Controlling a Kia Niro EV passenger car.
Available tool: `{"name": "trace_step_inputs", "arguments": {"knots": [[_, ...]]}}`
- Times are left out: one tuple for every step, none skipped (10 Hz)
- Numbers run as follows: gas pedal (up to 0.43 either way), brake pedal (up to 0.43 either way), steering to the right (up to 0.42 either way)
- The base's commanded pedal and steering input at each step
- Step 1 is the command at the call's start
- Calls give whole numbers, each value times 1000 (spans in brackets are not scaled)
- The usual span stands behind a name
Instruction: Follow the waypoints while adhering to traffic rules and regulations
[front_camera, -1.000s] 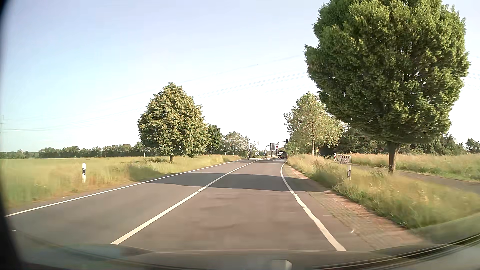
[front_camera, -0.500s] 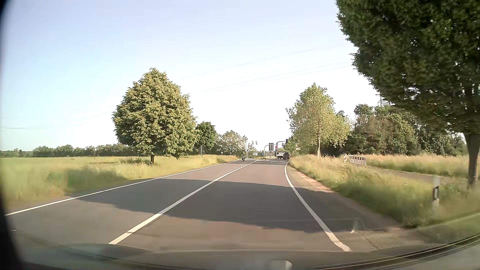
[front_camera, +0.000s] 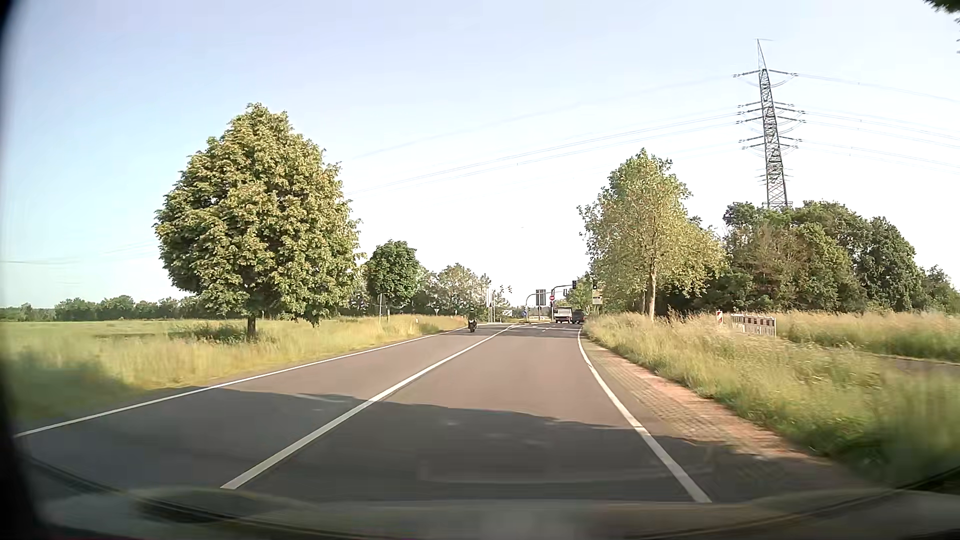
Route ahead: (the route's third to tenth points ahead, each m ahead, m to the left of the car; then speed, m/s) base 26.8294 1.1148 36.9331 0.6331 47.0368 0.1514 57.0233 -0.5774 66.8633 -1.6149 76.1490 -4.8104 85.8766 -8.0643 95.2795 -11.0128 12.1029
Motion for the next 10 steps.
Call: {"name": "trace_step_inputs", "arguments": {"knots": [[67, 30, 3], [67, 30, 4], [59, 30, 4], [28, 30, 3], [0, 24, 3], [0, 30, 4], [0, 30, 4], [0, 30, 3], [0, 30, 3], [0, 30, 3]]}}
